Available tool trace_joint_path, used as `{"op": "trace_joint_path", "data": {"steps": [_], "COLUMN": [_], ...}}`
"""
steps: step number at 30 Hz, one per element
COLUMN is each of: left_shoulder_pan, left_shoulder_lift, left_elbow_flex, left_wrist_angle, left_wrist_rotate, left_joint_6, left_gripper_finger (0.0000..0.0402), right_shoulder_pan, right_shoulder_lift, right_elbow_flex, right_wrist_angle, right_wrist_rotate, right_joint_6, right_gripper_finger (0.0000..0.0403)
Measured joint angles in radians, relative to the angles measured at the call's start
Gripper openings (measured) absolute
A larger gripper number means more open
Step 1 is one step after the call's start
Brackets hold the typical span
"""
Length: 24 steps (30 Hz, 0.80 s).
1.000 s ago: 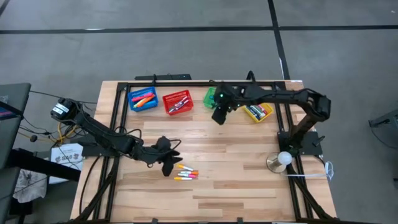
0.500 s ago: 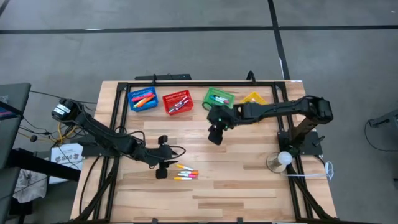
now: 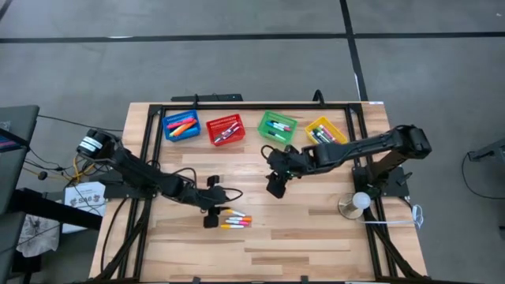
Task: Pick & Place Markers
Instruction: Put the top small yellow highlighter pen into the green bin
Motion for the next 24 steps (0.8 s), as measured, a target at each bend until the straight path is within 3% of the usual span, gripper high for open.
{"op": "trace_joint_path", "data": {"steps": [14, 24], "left_shoulder_pan": [0.051, 0.051], "left_shoulder_lift": [0.138, 0.212], "left_elbow_flex": [0.001, 0.005], "left_wrist_angle": [0.099, 0.124], "left_wrist_rotate": [0.243, 0.216], "left_joint_6": [0.051, 0.04], "left_gripper_finger": [0.0144, 0.0137], "right_shoulder_pan": [0.063, 0.065], "right_shoulder_lift": [-0.078, -0.089], "right_elbow_flex": [0.0, 0.0], "right_wrist_angle": [-0.005, 0.002], "right_wrist_rotate": [0.075, 0.078], "right_joint_6": [0.024, 0.024], "right_gripper_finger": [0.0167, 0.0164]}}
